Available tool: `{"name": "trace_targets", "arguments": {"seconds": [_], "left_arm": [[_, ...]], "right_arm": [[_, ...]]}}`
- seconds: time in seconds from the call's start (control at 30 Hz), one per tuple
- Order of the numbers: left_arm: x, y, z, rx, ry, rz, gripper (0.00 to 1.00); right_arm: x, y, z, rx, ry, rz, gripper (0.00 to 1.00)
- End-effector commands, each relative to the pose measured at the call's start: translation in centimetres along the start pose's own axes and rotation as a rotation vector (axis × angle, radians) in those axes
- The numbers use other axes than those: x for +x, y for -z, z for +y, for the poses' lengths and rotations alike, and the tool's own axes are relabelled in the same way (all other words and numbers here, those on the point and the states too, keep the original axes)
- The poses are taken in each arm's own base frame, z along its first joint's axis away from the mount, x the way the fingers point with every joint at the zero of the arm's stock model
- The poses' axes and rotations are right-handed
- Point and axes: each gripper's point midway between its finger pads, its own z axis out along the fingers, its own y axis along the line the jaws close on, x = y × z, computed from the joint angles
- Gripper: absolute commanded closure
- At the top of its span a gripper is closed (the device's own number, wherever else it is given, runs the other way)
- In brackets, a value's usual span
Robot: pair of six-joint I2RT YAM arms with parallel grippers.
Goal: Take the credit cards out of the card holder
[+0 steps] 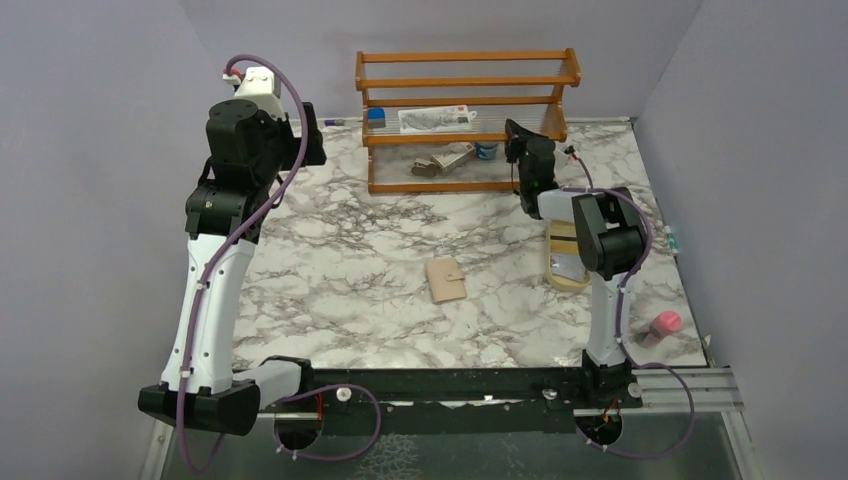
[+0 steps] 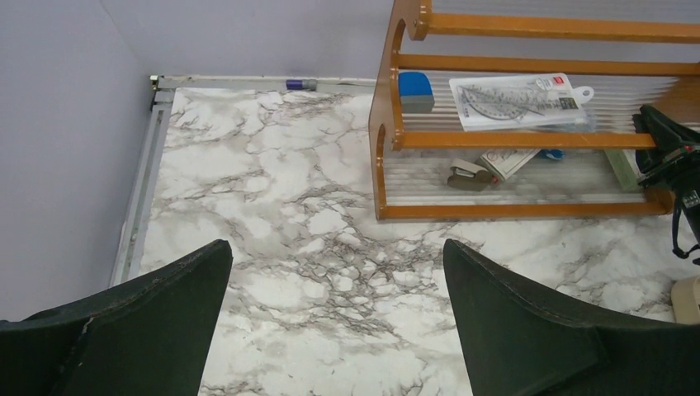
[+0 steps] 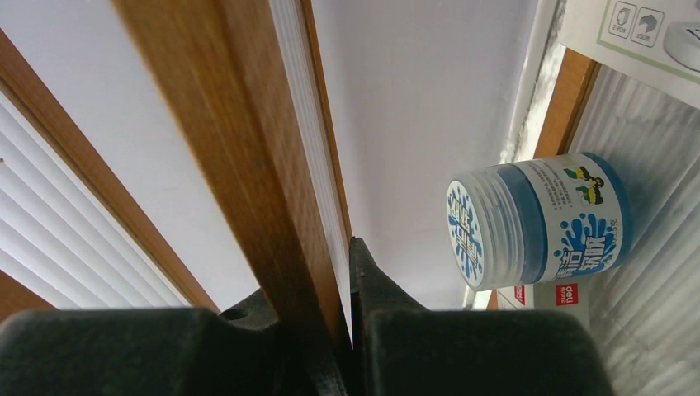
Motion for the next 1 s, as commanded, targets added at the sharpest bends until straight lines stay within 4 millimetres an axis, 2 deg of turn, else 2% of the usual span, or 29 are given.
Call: {"name": "trace_targets", "arguments": {"seconds": [0.0, 0.13, 0.3, 0.33, 0.4, 0.5, 0.57, 0.67, 0.8, 0.93, 0.97], "left_arm": [[-0.2, -0.6, -1.2, 0.047, -0.012, -0.009, 0.01], [0.3, -1.0, -1.3, 0.054, -0.015, 0.0, 0.01], [0.6, -1.0, -1.6, 0.07, -0.016, 0.005, 0.01], [0.6, -1.0, -1.7, 0.077, -0.016, 0.004, 0.01], [0.8, -0.7, -1.8, 0.086, -0.015, -0.004, 0.01], [1.3, -0.4, -2.3, 0.12, -0.007, -0.008, 0.01], [1.9, -0.3, -2.5, 0.131, 0.003, -0.002, 0.01], [2.8, 0.1, -3.0, 0.157, 0.027, 0.006, 0.01], [4.6, 0.7, -3.6, 0.202, 0.062, 0.024, 0.01], [8.0, 0.9, -4.7, 0.272, 0.082, 0.095, 0.01], [8.6, 1.2, -5.1, 0.298, 0.09, 0.109, 0.01]], "right_arm": [[-5.2, -2.7, 2.5, -0.08, -0.263, -0.149, 0.99], [-4.9, -4.3, 3.6, -0.105, -0.192, -0.133, 0.99], [-3.6, -6.1, 3.8, -0.123, -0.151, -0.071, 0.99], [-3.3, -6.1, 4.0, -0.128, -0.144, -0.056, 0.86], [-2.8, -5.9, 4.3, -0.131, -0.117, -0.023, 0.55], [-2.0, -4.9, 4.7, -0.086, -0.05, 0.021, 0.18], [-1.8, -3.7, 4.2, -0.012, -0.013, 0.036, 0.09], [-1.9, -0.8, 3.4, 0.084, 0.026, 0.057, 0.06], [-2.5, 4.4, 3.3, 0.134, 0.066, 0.08, 0.04], [-1.2, 9.8, 3.5, 0.157, 0.088, 0.209, 0.04], [-0.8, 11.5, 4.1, 0.15, 0.125, 0.256, 0.04]]}}
